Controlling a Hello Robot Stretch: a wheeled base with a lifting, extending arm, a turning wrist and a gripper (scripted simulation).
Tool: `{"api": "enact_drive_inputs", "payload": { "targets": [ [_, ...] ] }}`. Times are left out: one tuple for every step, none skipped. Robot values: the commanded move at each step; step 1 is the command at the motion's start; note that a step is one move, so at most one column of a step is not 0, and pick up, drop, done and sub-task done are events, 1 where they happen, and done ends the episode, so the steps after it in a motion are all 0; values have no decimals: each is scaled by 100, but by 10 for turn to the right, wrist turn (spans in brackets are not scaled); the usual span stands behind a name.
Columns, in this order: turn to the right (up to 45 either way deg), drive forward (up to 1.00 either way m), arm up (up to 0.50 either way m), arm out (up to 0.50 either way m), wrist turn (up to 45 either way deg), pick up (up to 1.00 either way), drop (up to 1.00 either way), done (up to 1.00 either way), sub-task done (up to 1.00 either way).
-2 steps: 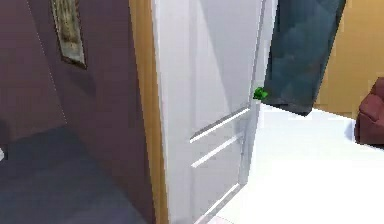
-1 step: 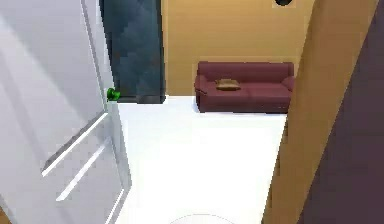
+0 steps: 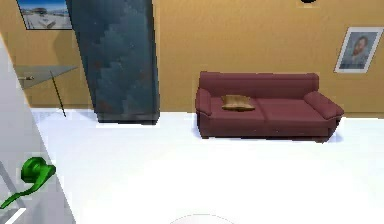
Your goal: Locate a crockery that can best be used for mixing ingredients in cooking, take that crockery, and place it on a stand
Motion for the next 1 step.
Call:
{"api": "enact_drive_inputs", "payload": {
  "targets": [
    [-60, 0, 0, 0, 0, 0, 0, 0, 0]
  ]
}}
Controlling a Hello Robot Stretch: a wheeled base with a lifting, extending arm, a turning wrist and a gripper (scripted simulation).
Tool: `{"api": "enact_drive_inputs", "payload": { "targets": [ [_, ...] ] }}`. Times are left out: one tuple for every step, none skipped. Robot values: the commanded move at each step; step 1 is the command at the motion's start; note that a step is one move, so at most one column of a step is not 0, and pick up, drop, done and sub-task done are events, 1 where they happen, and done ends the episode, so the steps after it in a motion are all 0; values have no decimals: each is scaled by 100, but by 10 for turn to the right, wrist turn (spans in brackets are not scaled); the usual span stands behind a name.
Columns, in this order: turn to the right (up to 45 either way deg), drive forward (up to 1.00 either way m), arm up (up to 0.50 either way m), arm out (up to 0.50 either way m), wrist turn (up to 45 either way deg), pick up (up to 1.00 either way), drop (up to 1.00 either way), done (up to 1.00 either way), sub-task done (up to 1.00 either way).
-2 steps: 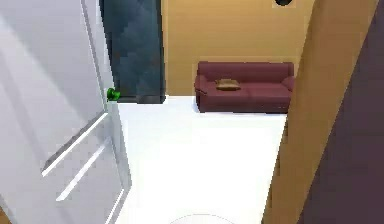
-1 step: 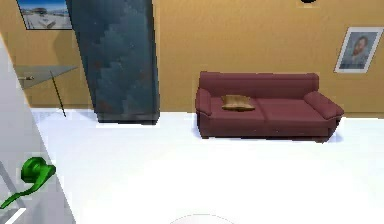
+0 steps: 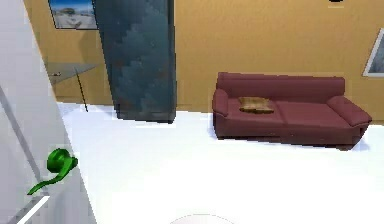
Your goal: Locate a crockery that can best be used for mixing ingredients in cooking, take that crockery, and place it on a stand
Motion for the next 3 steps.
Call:
{"api": "enact_drive_inputs", "payload": {
  "targets": [
    [0, 70, 0, 0, 0, 0, 0, 0, 0],
    [-90, 0, 0, 0, 0, 0, 0, 0, 0],
    [0, 55, 0, 0, 0, 0, 0, 0, 0]
  ]
}}
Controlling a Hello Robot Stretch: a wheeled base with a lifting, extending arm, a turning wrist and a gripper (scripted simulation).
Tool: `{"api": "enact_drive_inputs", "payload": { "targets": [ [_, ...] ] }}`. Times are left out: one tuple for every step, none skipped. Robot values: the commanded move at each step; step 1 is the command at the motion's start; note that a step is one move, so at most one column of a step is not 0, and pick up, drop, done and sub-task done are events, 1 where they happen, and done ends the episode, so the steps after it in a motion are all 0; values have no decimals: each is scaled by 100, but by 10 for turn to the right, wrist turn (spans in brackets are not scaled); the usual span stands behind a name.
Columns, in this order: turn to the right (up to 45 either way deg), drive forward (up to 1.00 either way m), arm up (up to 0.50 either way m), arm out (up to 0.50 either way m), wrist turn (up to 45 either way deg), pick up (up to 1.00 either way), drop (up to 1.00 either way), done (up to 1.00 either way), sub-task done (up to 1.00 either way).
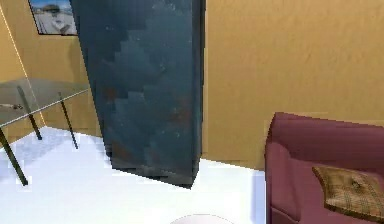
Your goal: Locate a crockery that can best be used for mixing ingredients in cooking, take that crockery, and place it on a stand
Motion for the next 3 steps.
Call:
{"api": "enact_drive_inputs", "payload": {
  "targets": [
    [-450, 0, 0, 0, 0, 0, 0, 0, 0],
    [-240, 0, 0, 0, 0, 0, 0, 0, 0],
    [0, 75, 0, 0, 0, 0, 0, 0, 0]
  ]
}}
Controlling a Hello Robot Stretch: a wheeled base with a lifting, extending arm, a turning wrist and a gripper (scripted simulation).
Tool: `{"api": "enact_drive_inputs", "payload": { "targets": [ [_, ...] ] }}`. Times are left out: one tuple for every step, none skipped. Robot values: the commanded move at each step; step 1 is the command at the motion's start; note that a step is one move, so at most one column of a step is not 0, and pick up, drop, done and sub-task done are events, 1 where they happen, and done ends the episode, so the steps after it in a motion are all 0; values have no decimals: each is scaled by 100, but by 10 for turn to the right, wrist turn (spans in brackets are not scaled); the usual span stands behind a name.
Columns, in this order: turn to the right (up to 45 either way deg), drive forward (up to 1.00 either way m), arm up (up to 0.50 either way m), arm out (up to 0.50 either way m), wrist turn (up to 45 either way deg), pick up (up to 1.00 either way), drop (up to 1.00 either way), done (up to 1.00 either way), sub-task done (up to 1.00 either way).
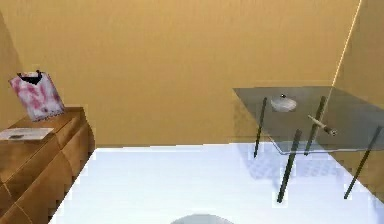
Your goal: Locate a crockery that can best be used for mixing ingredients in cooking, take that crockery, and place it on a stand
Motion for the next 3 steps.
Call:
{"api": "enact_drive_inputs", "payload": {
  "targets": [
    [-180, 0, 0, 0, 0, 0, 0, 0, 0],
    [0, 100, 0, 0, 0, 0, 0, 0, 0],
    [-120, 0, 0, 0, 0, 0, 0, 0, 0]
  ]
}}
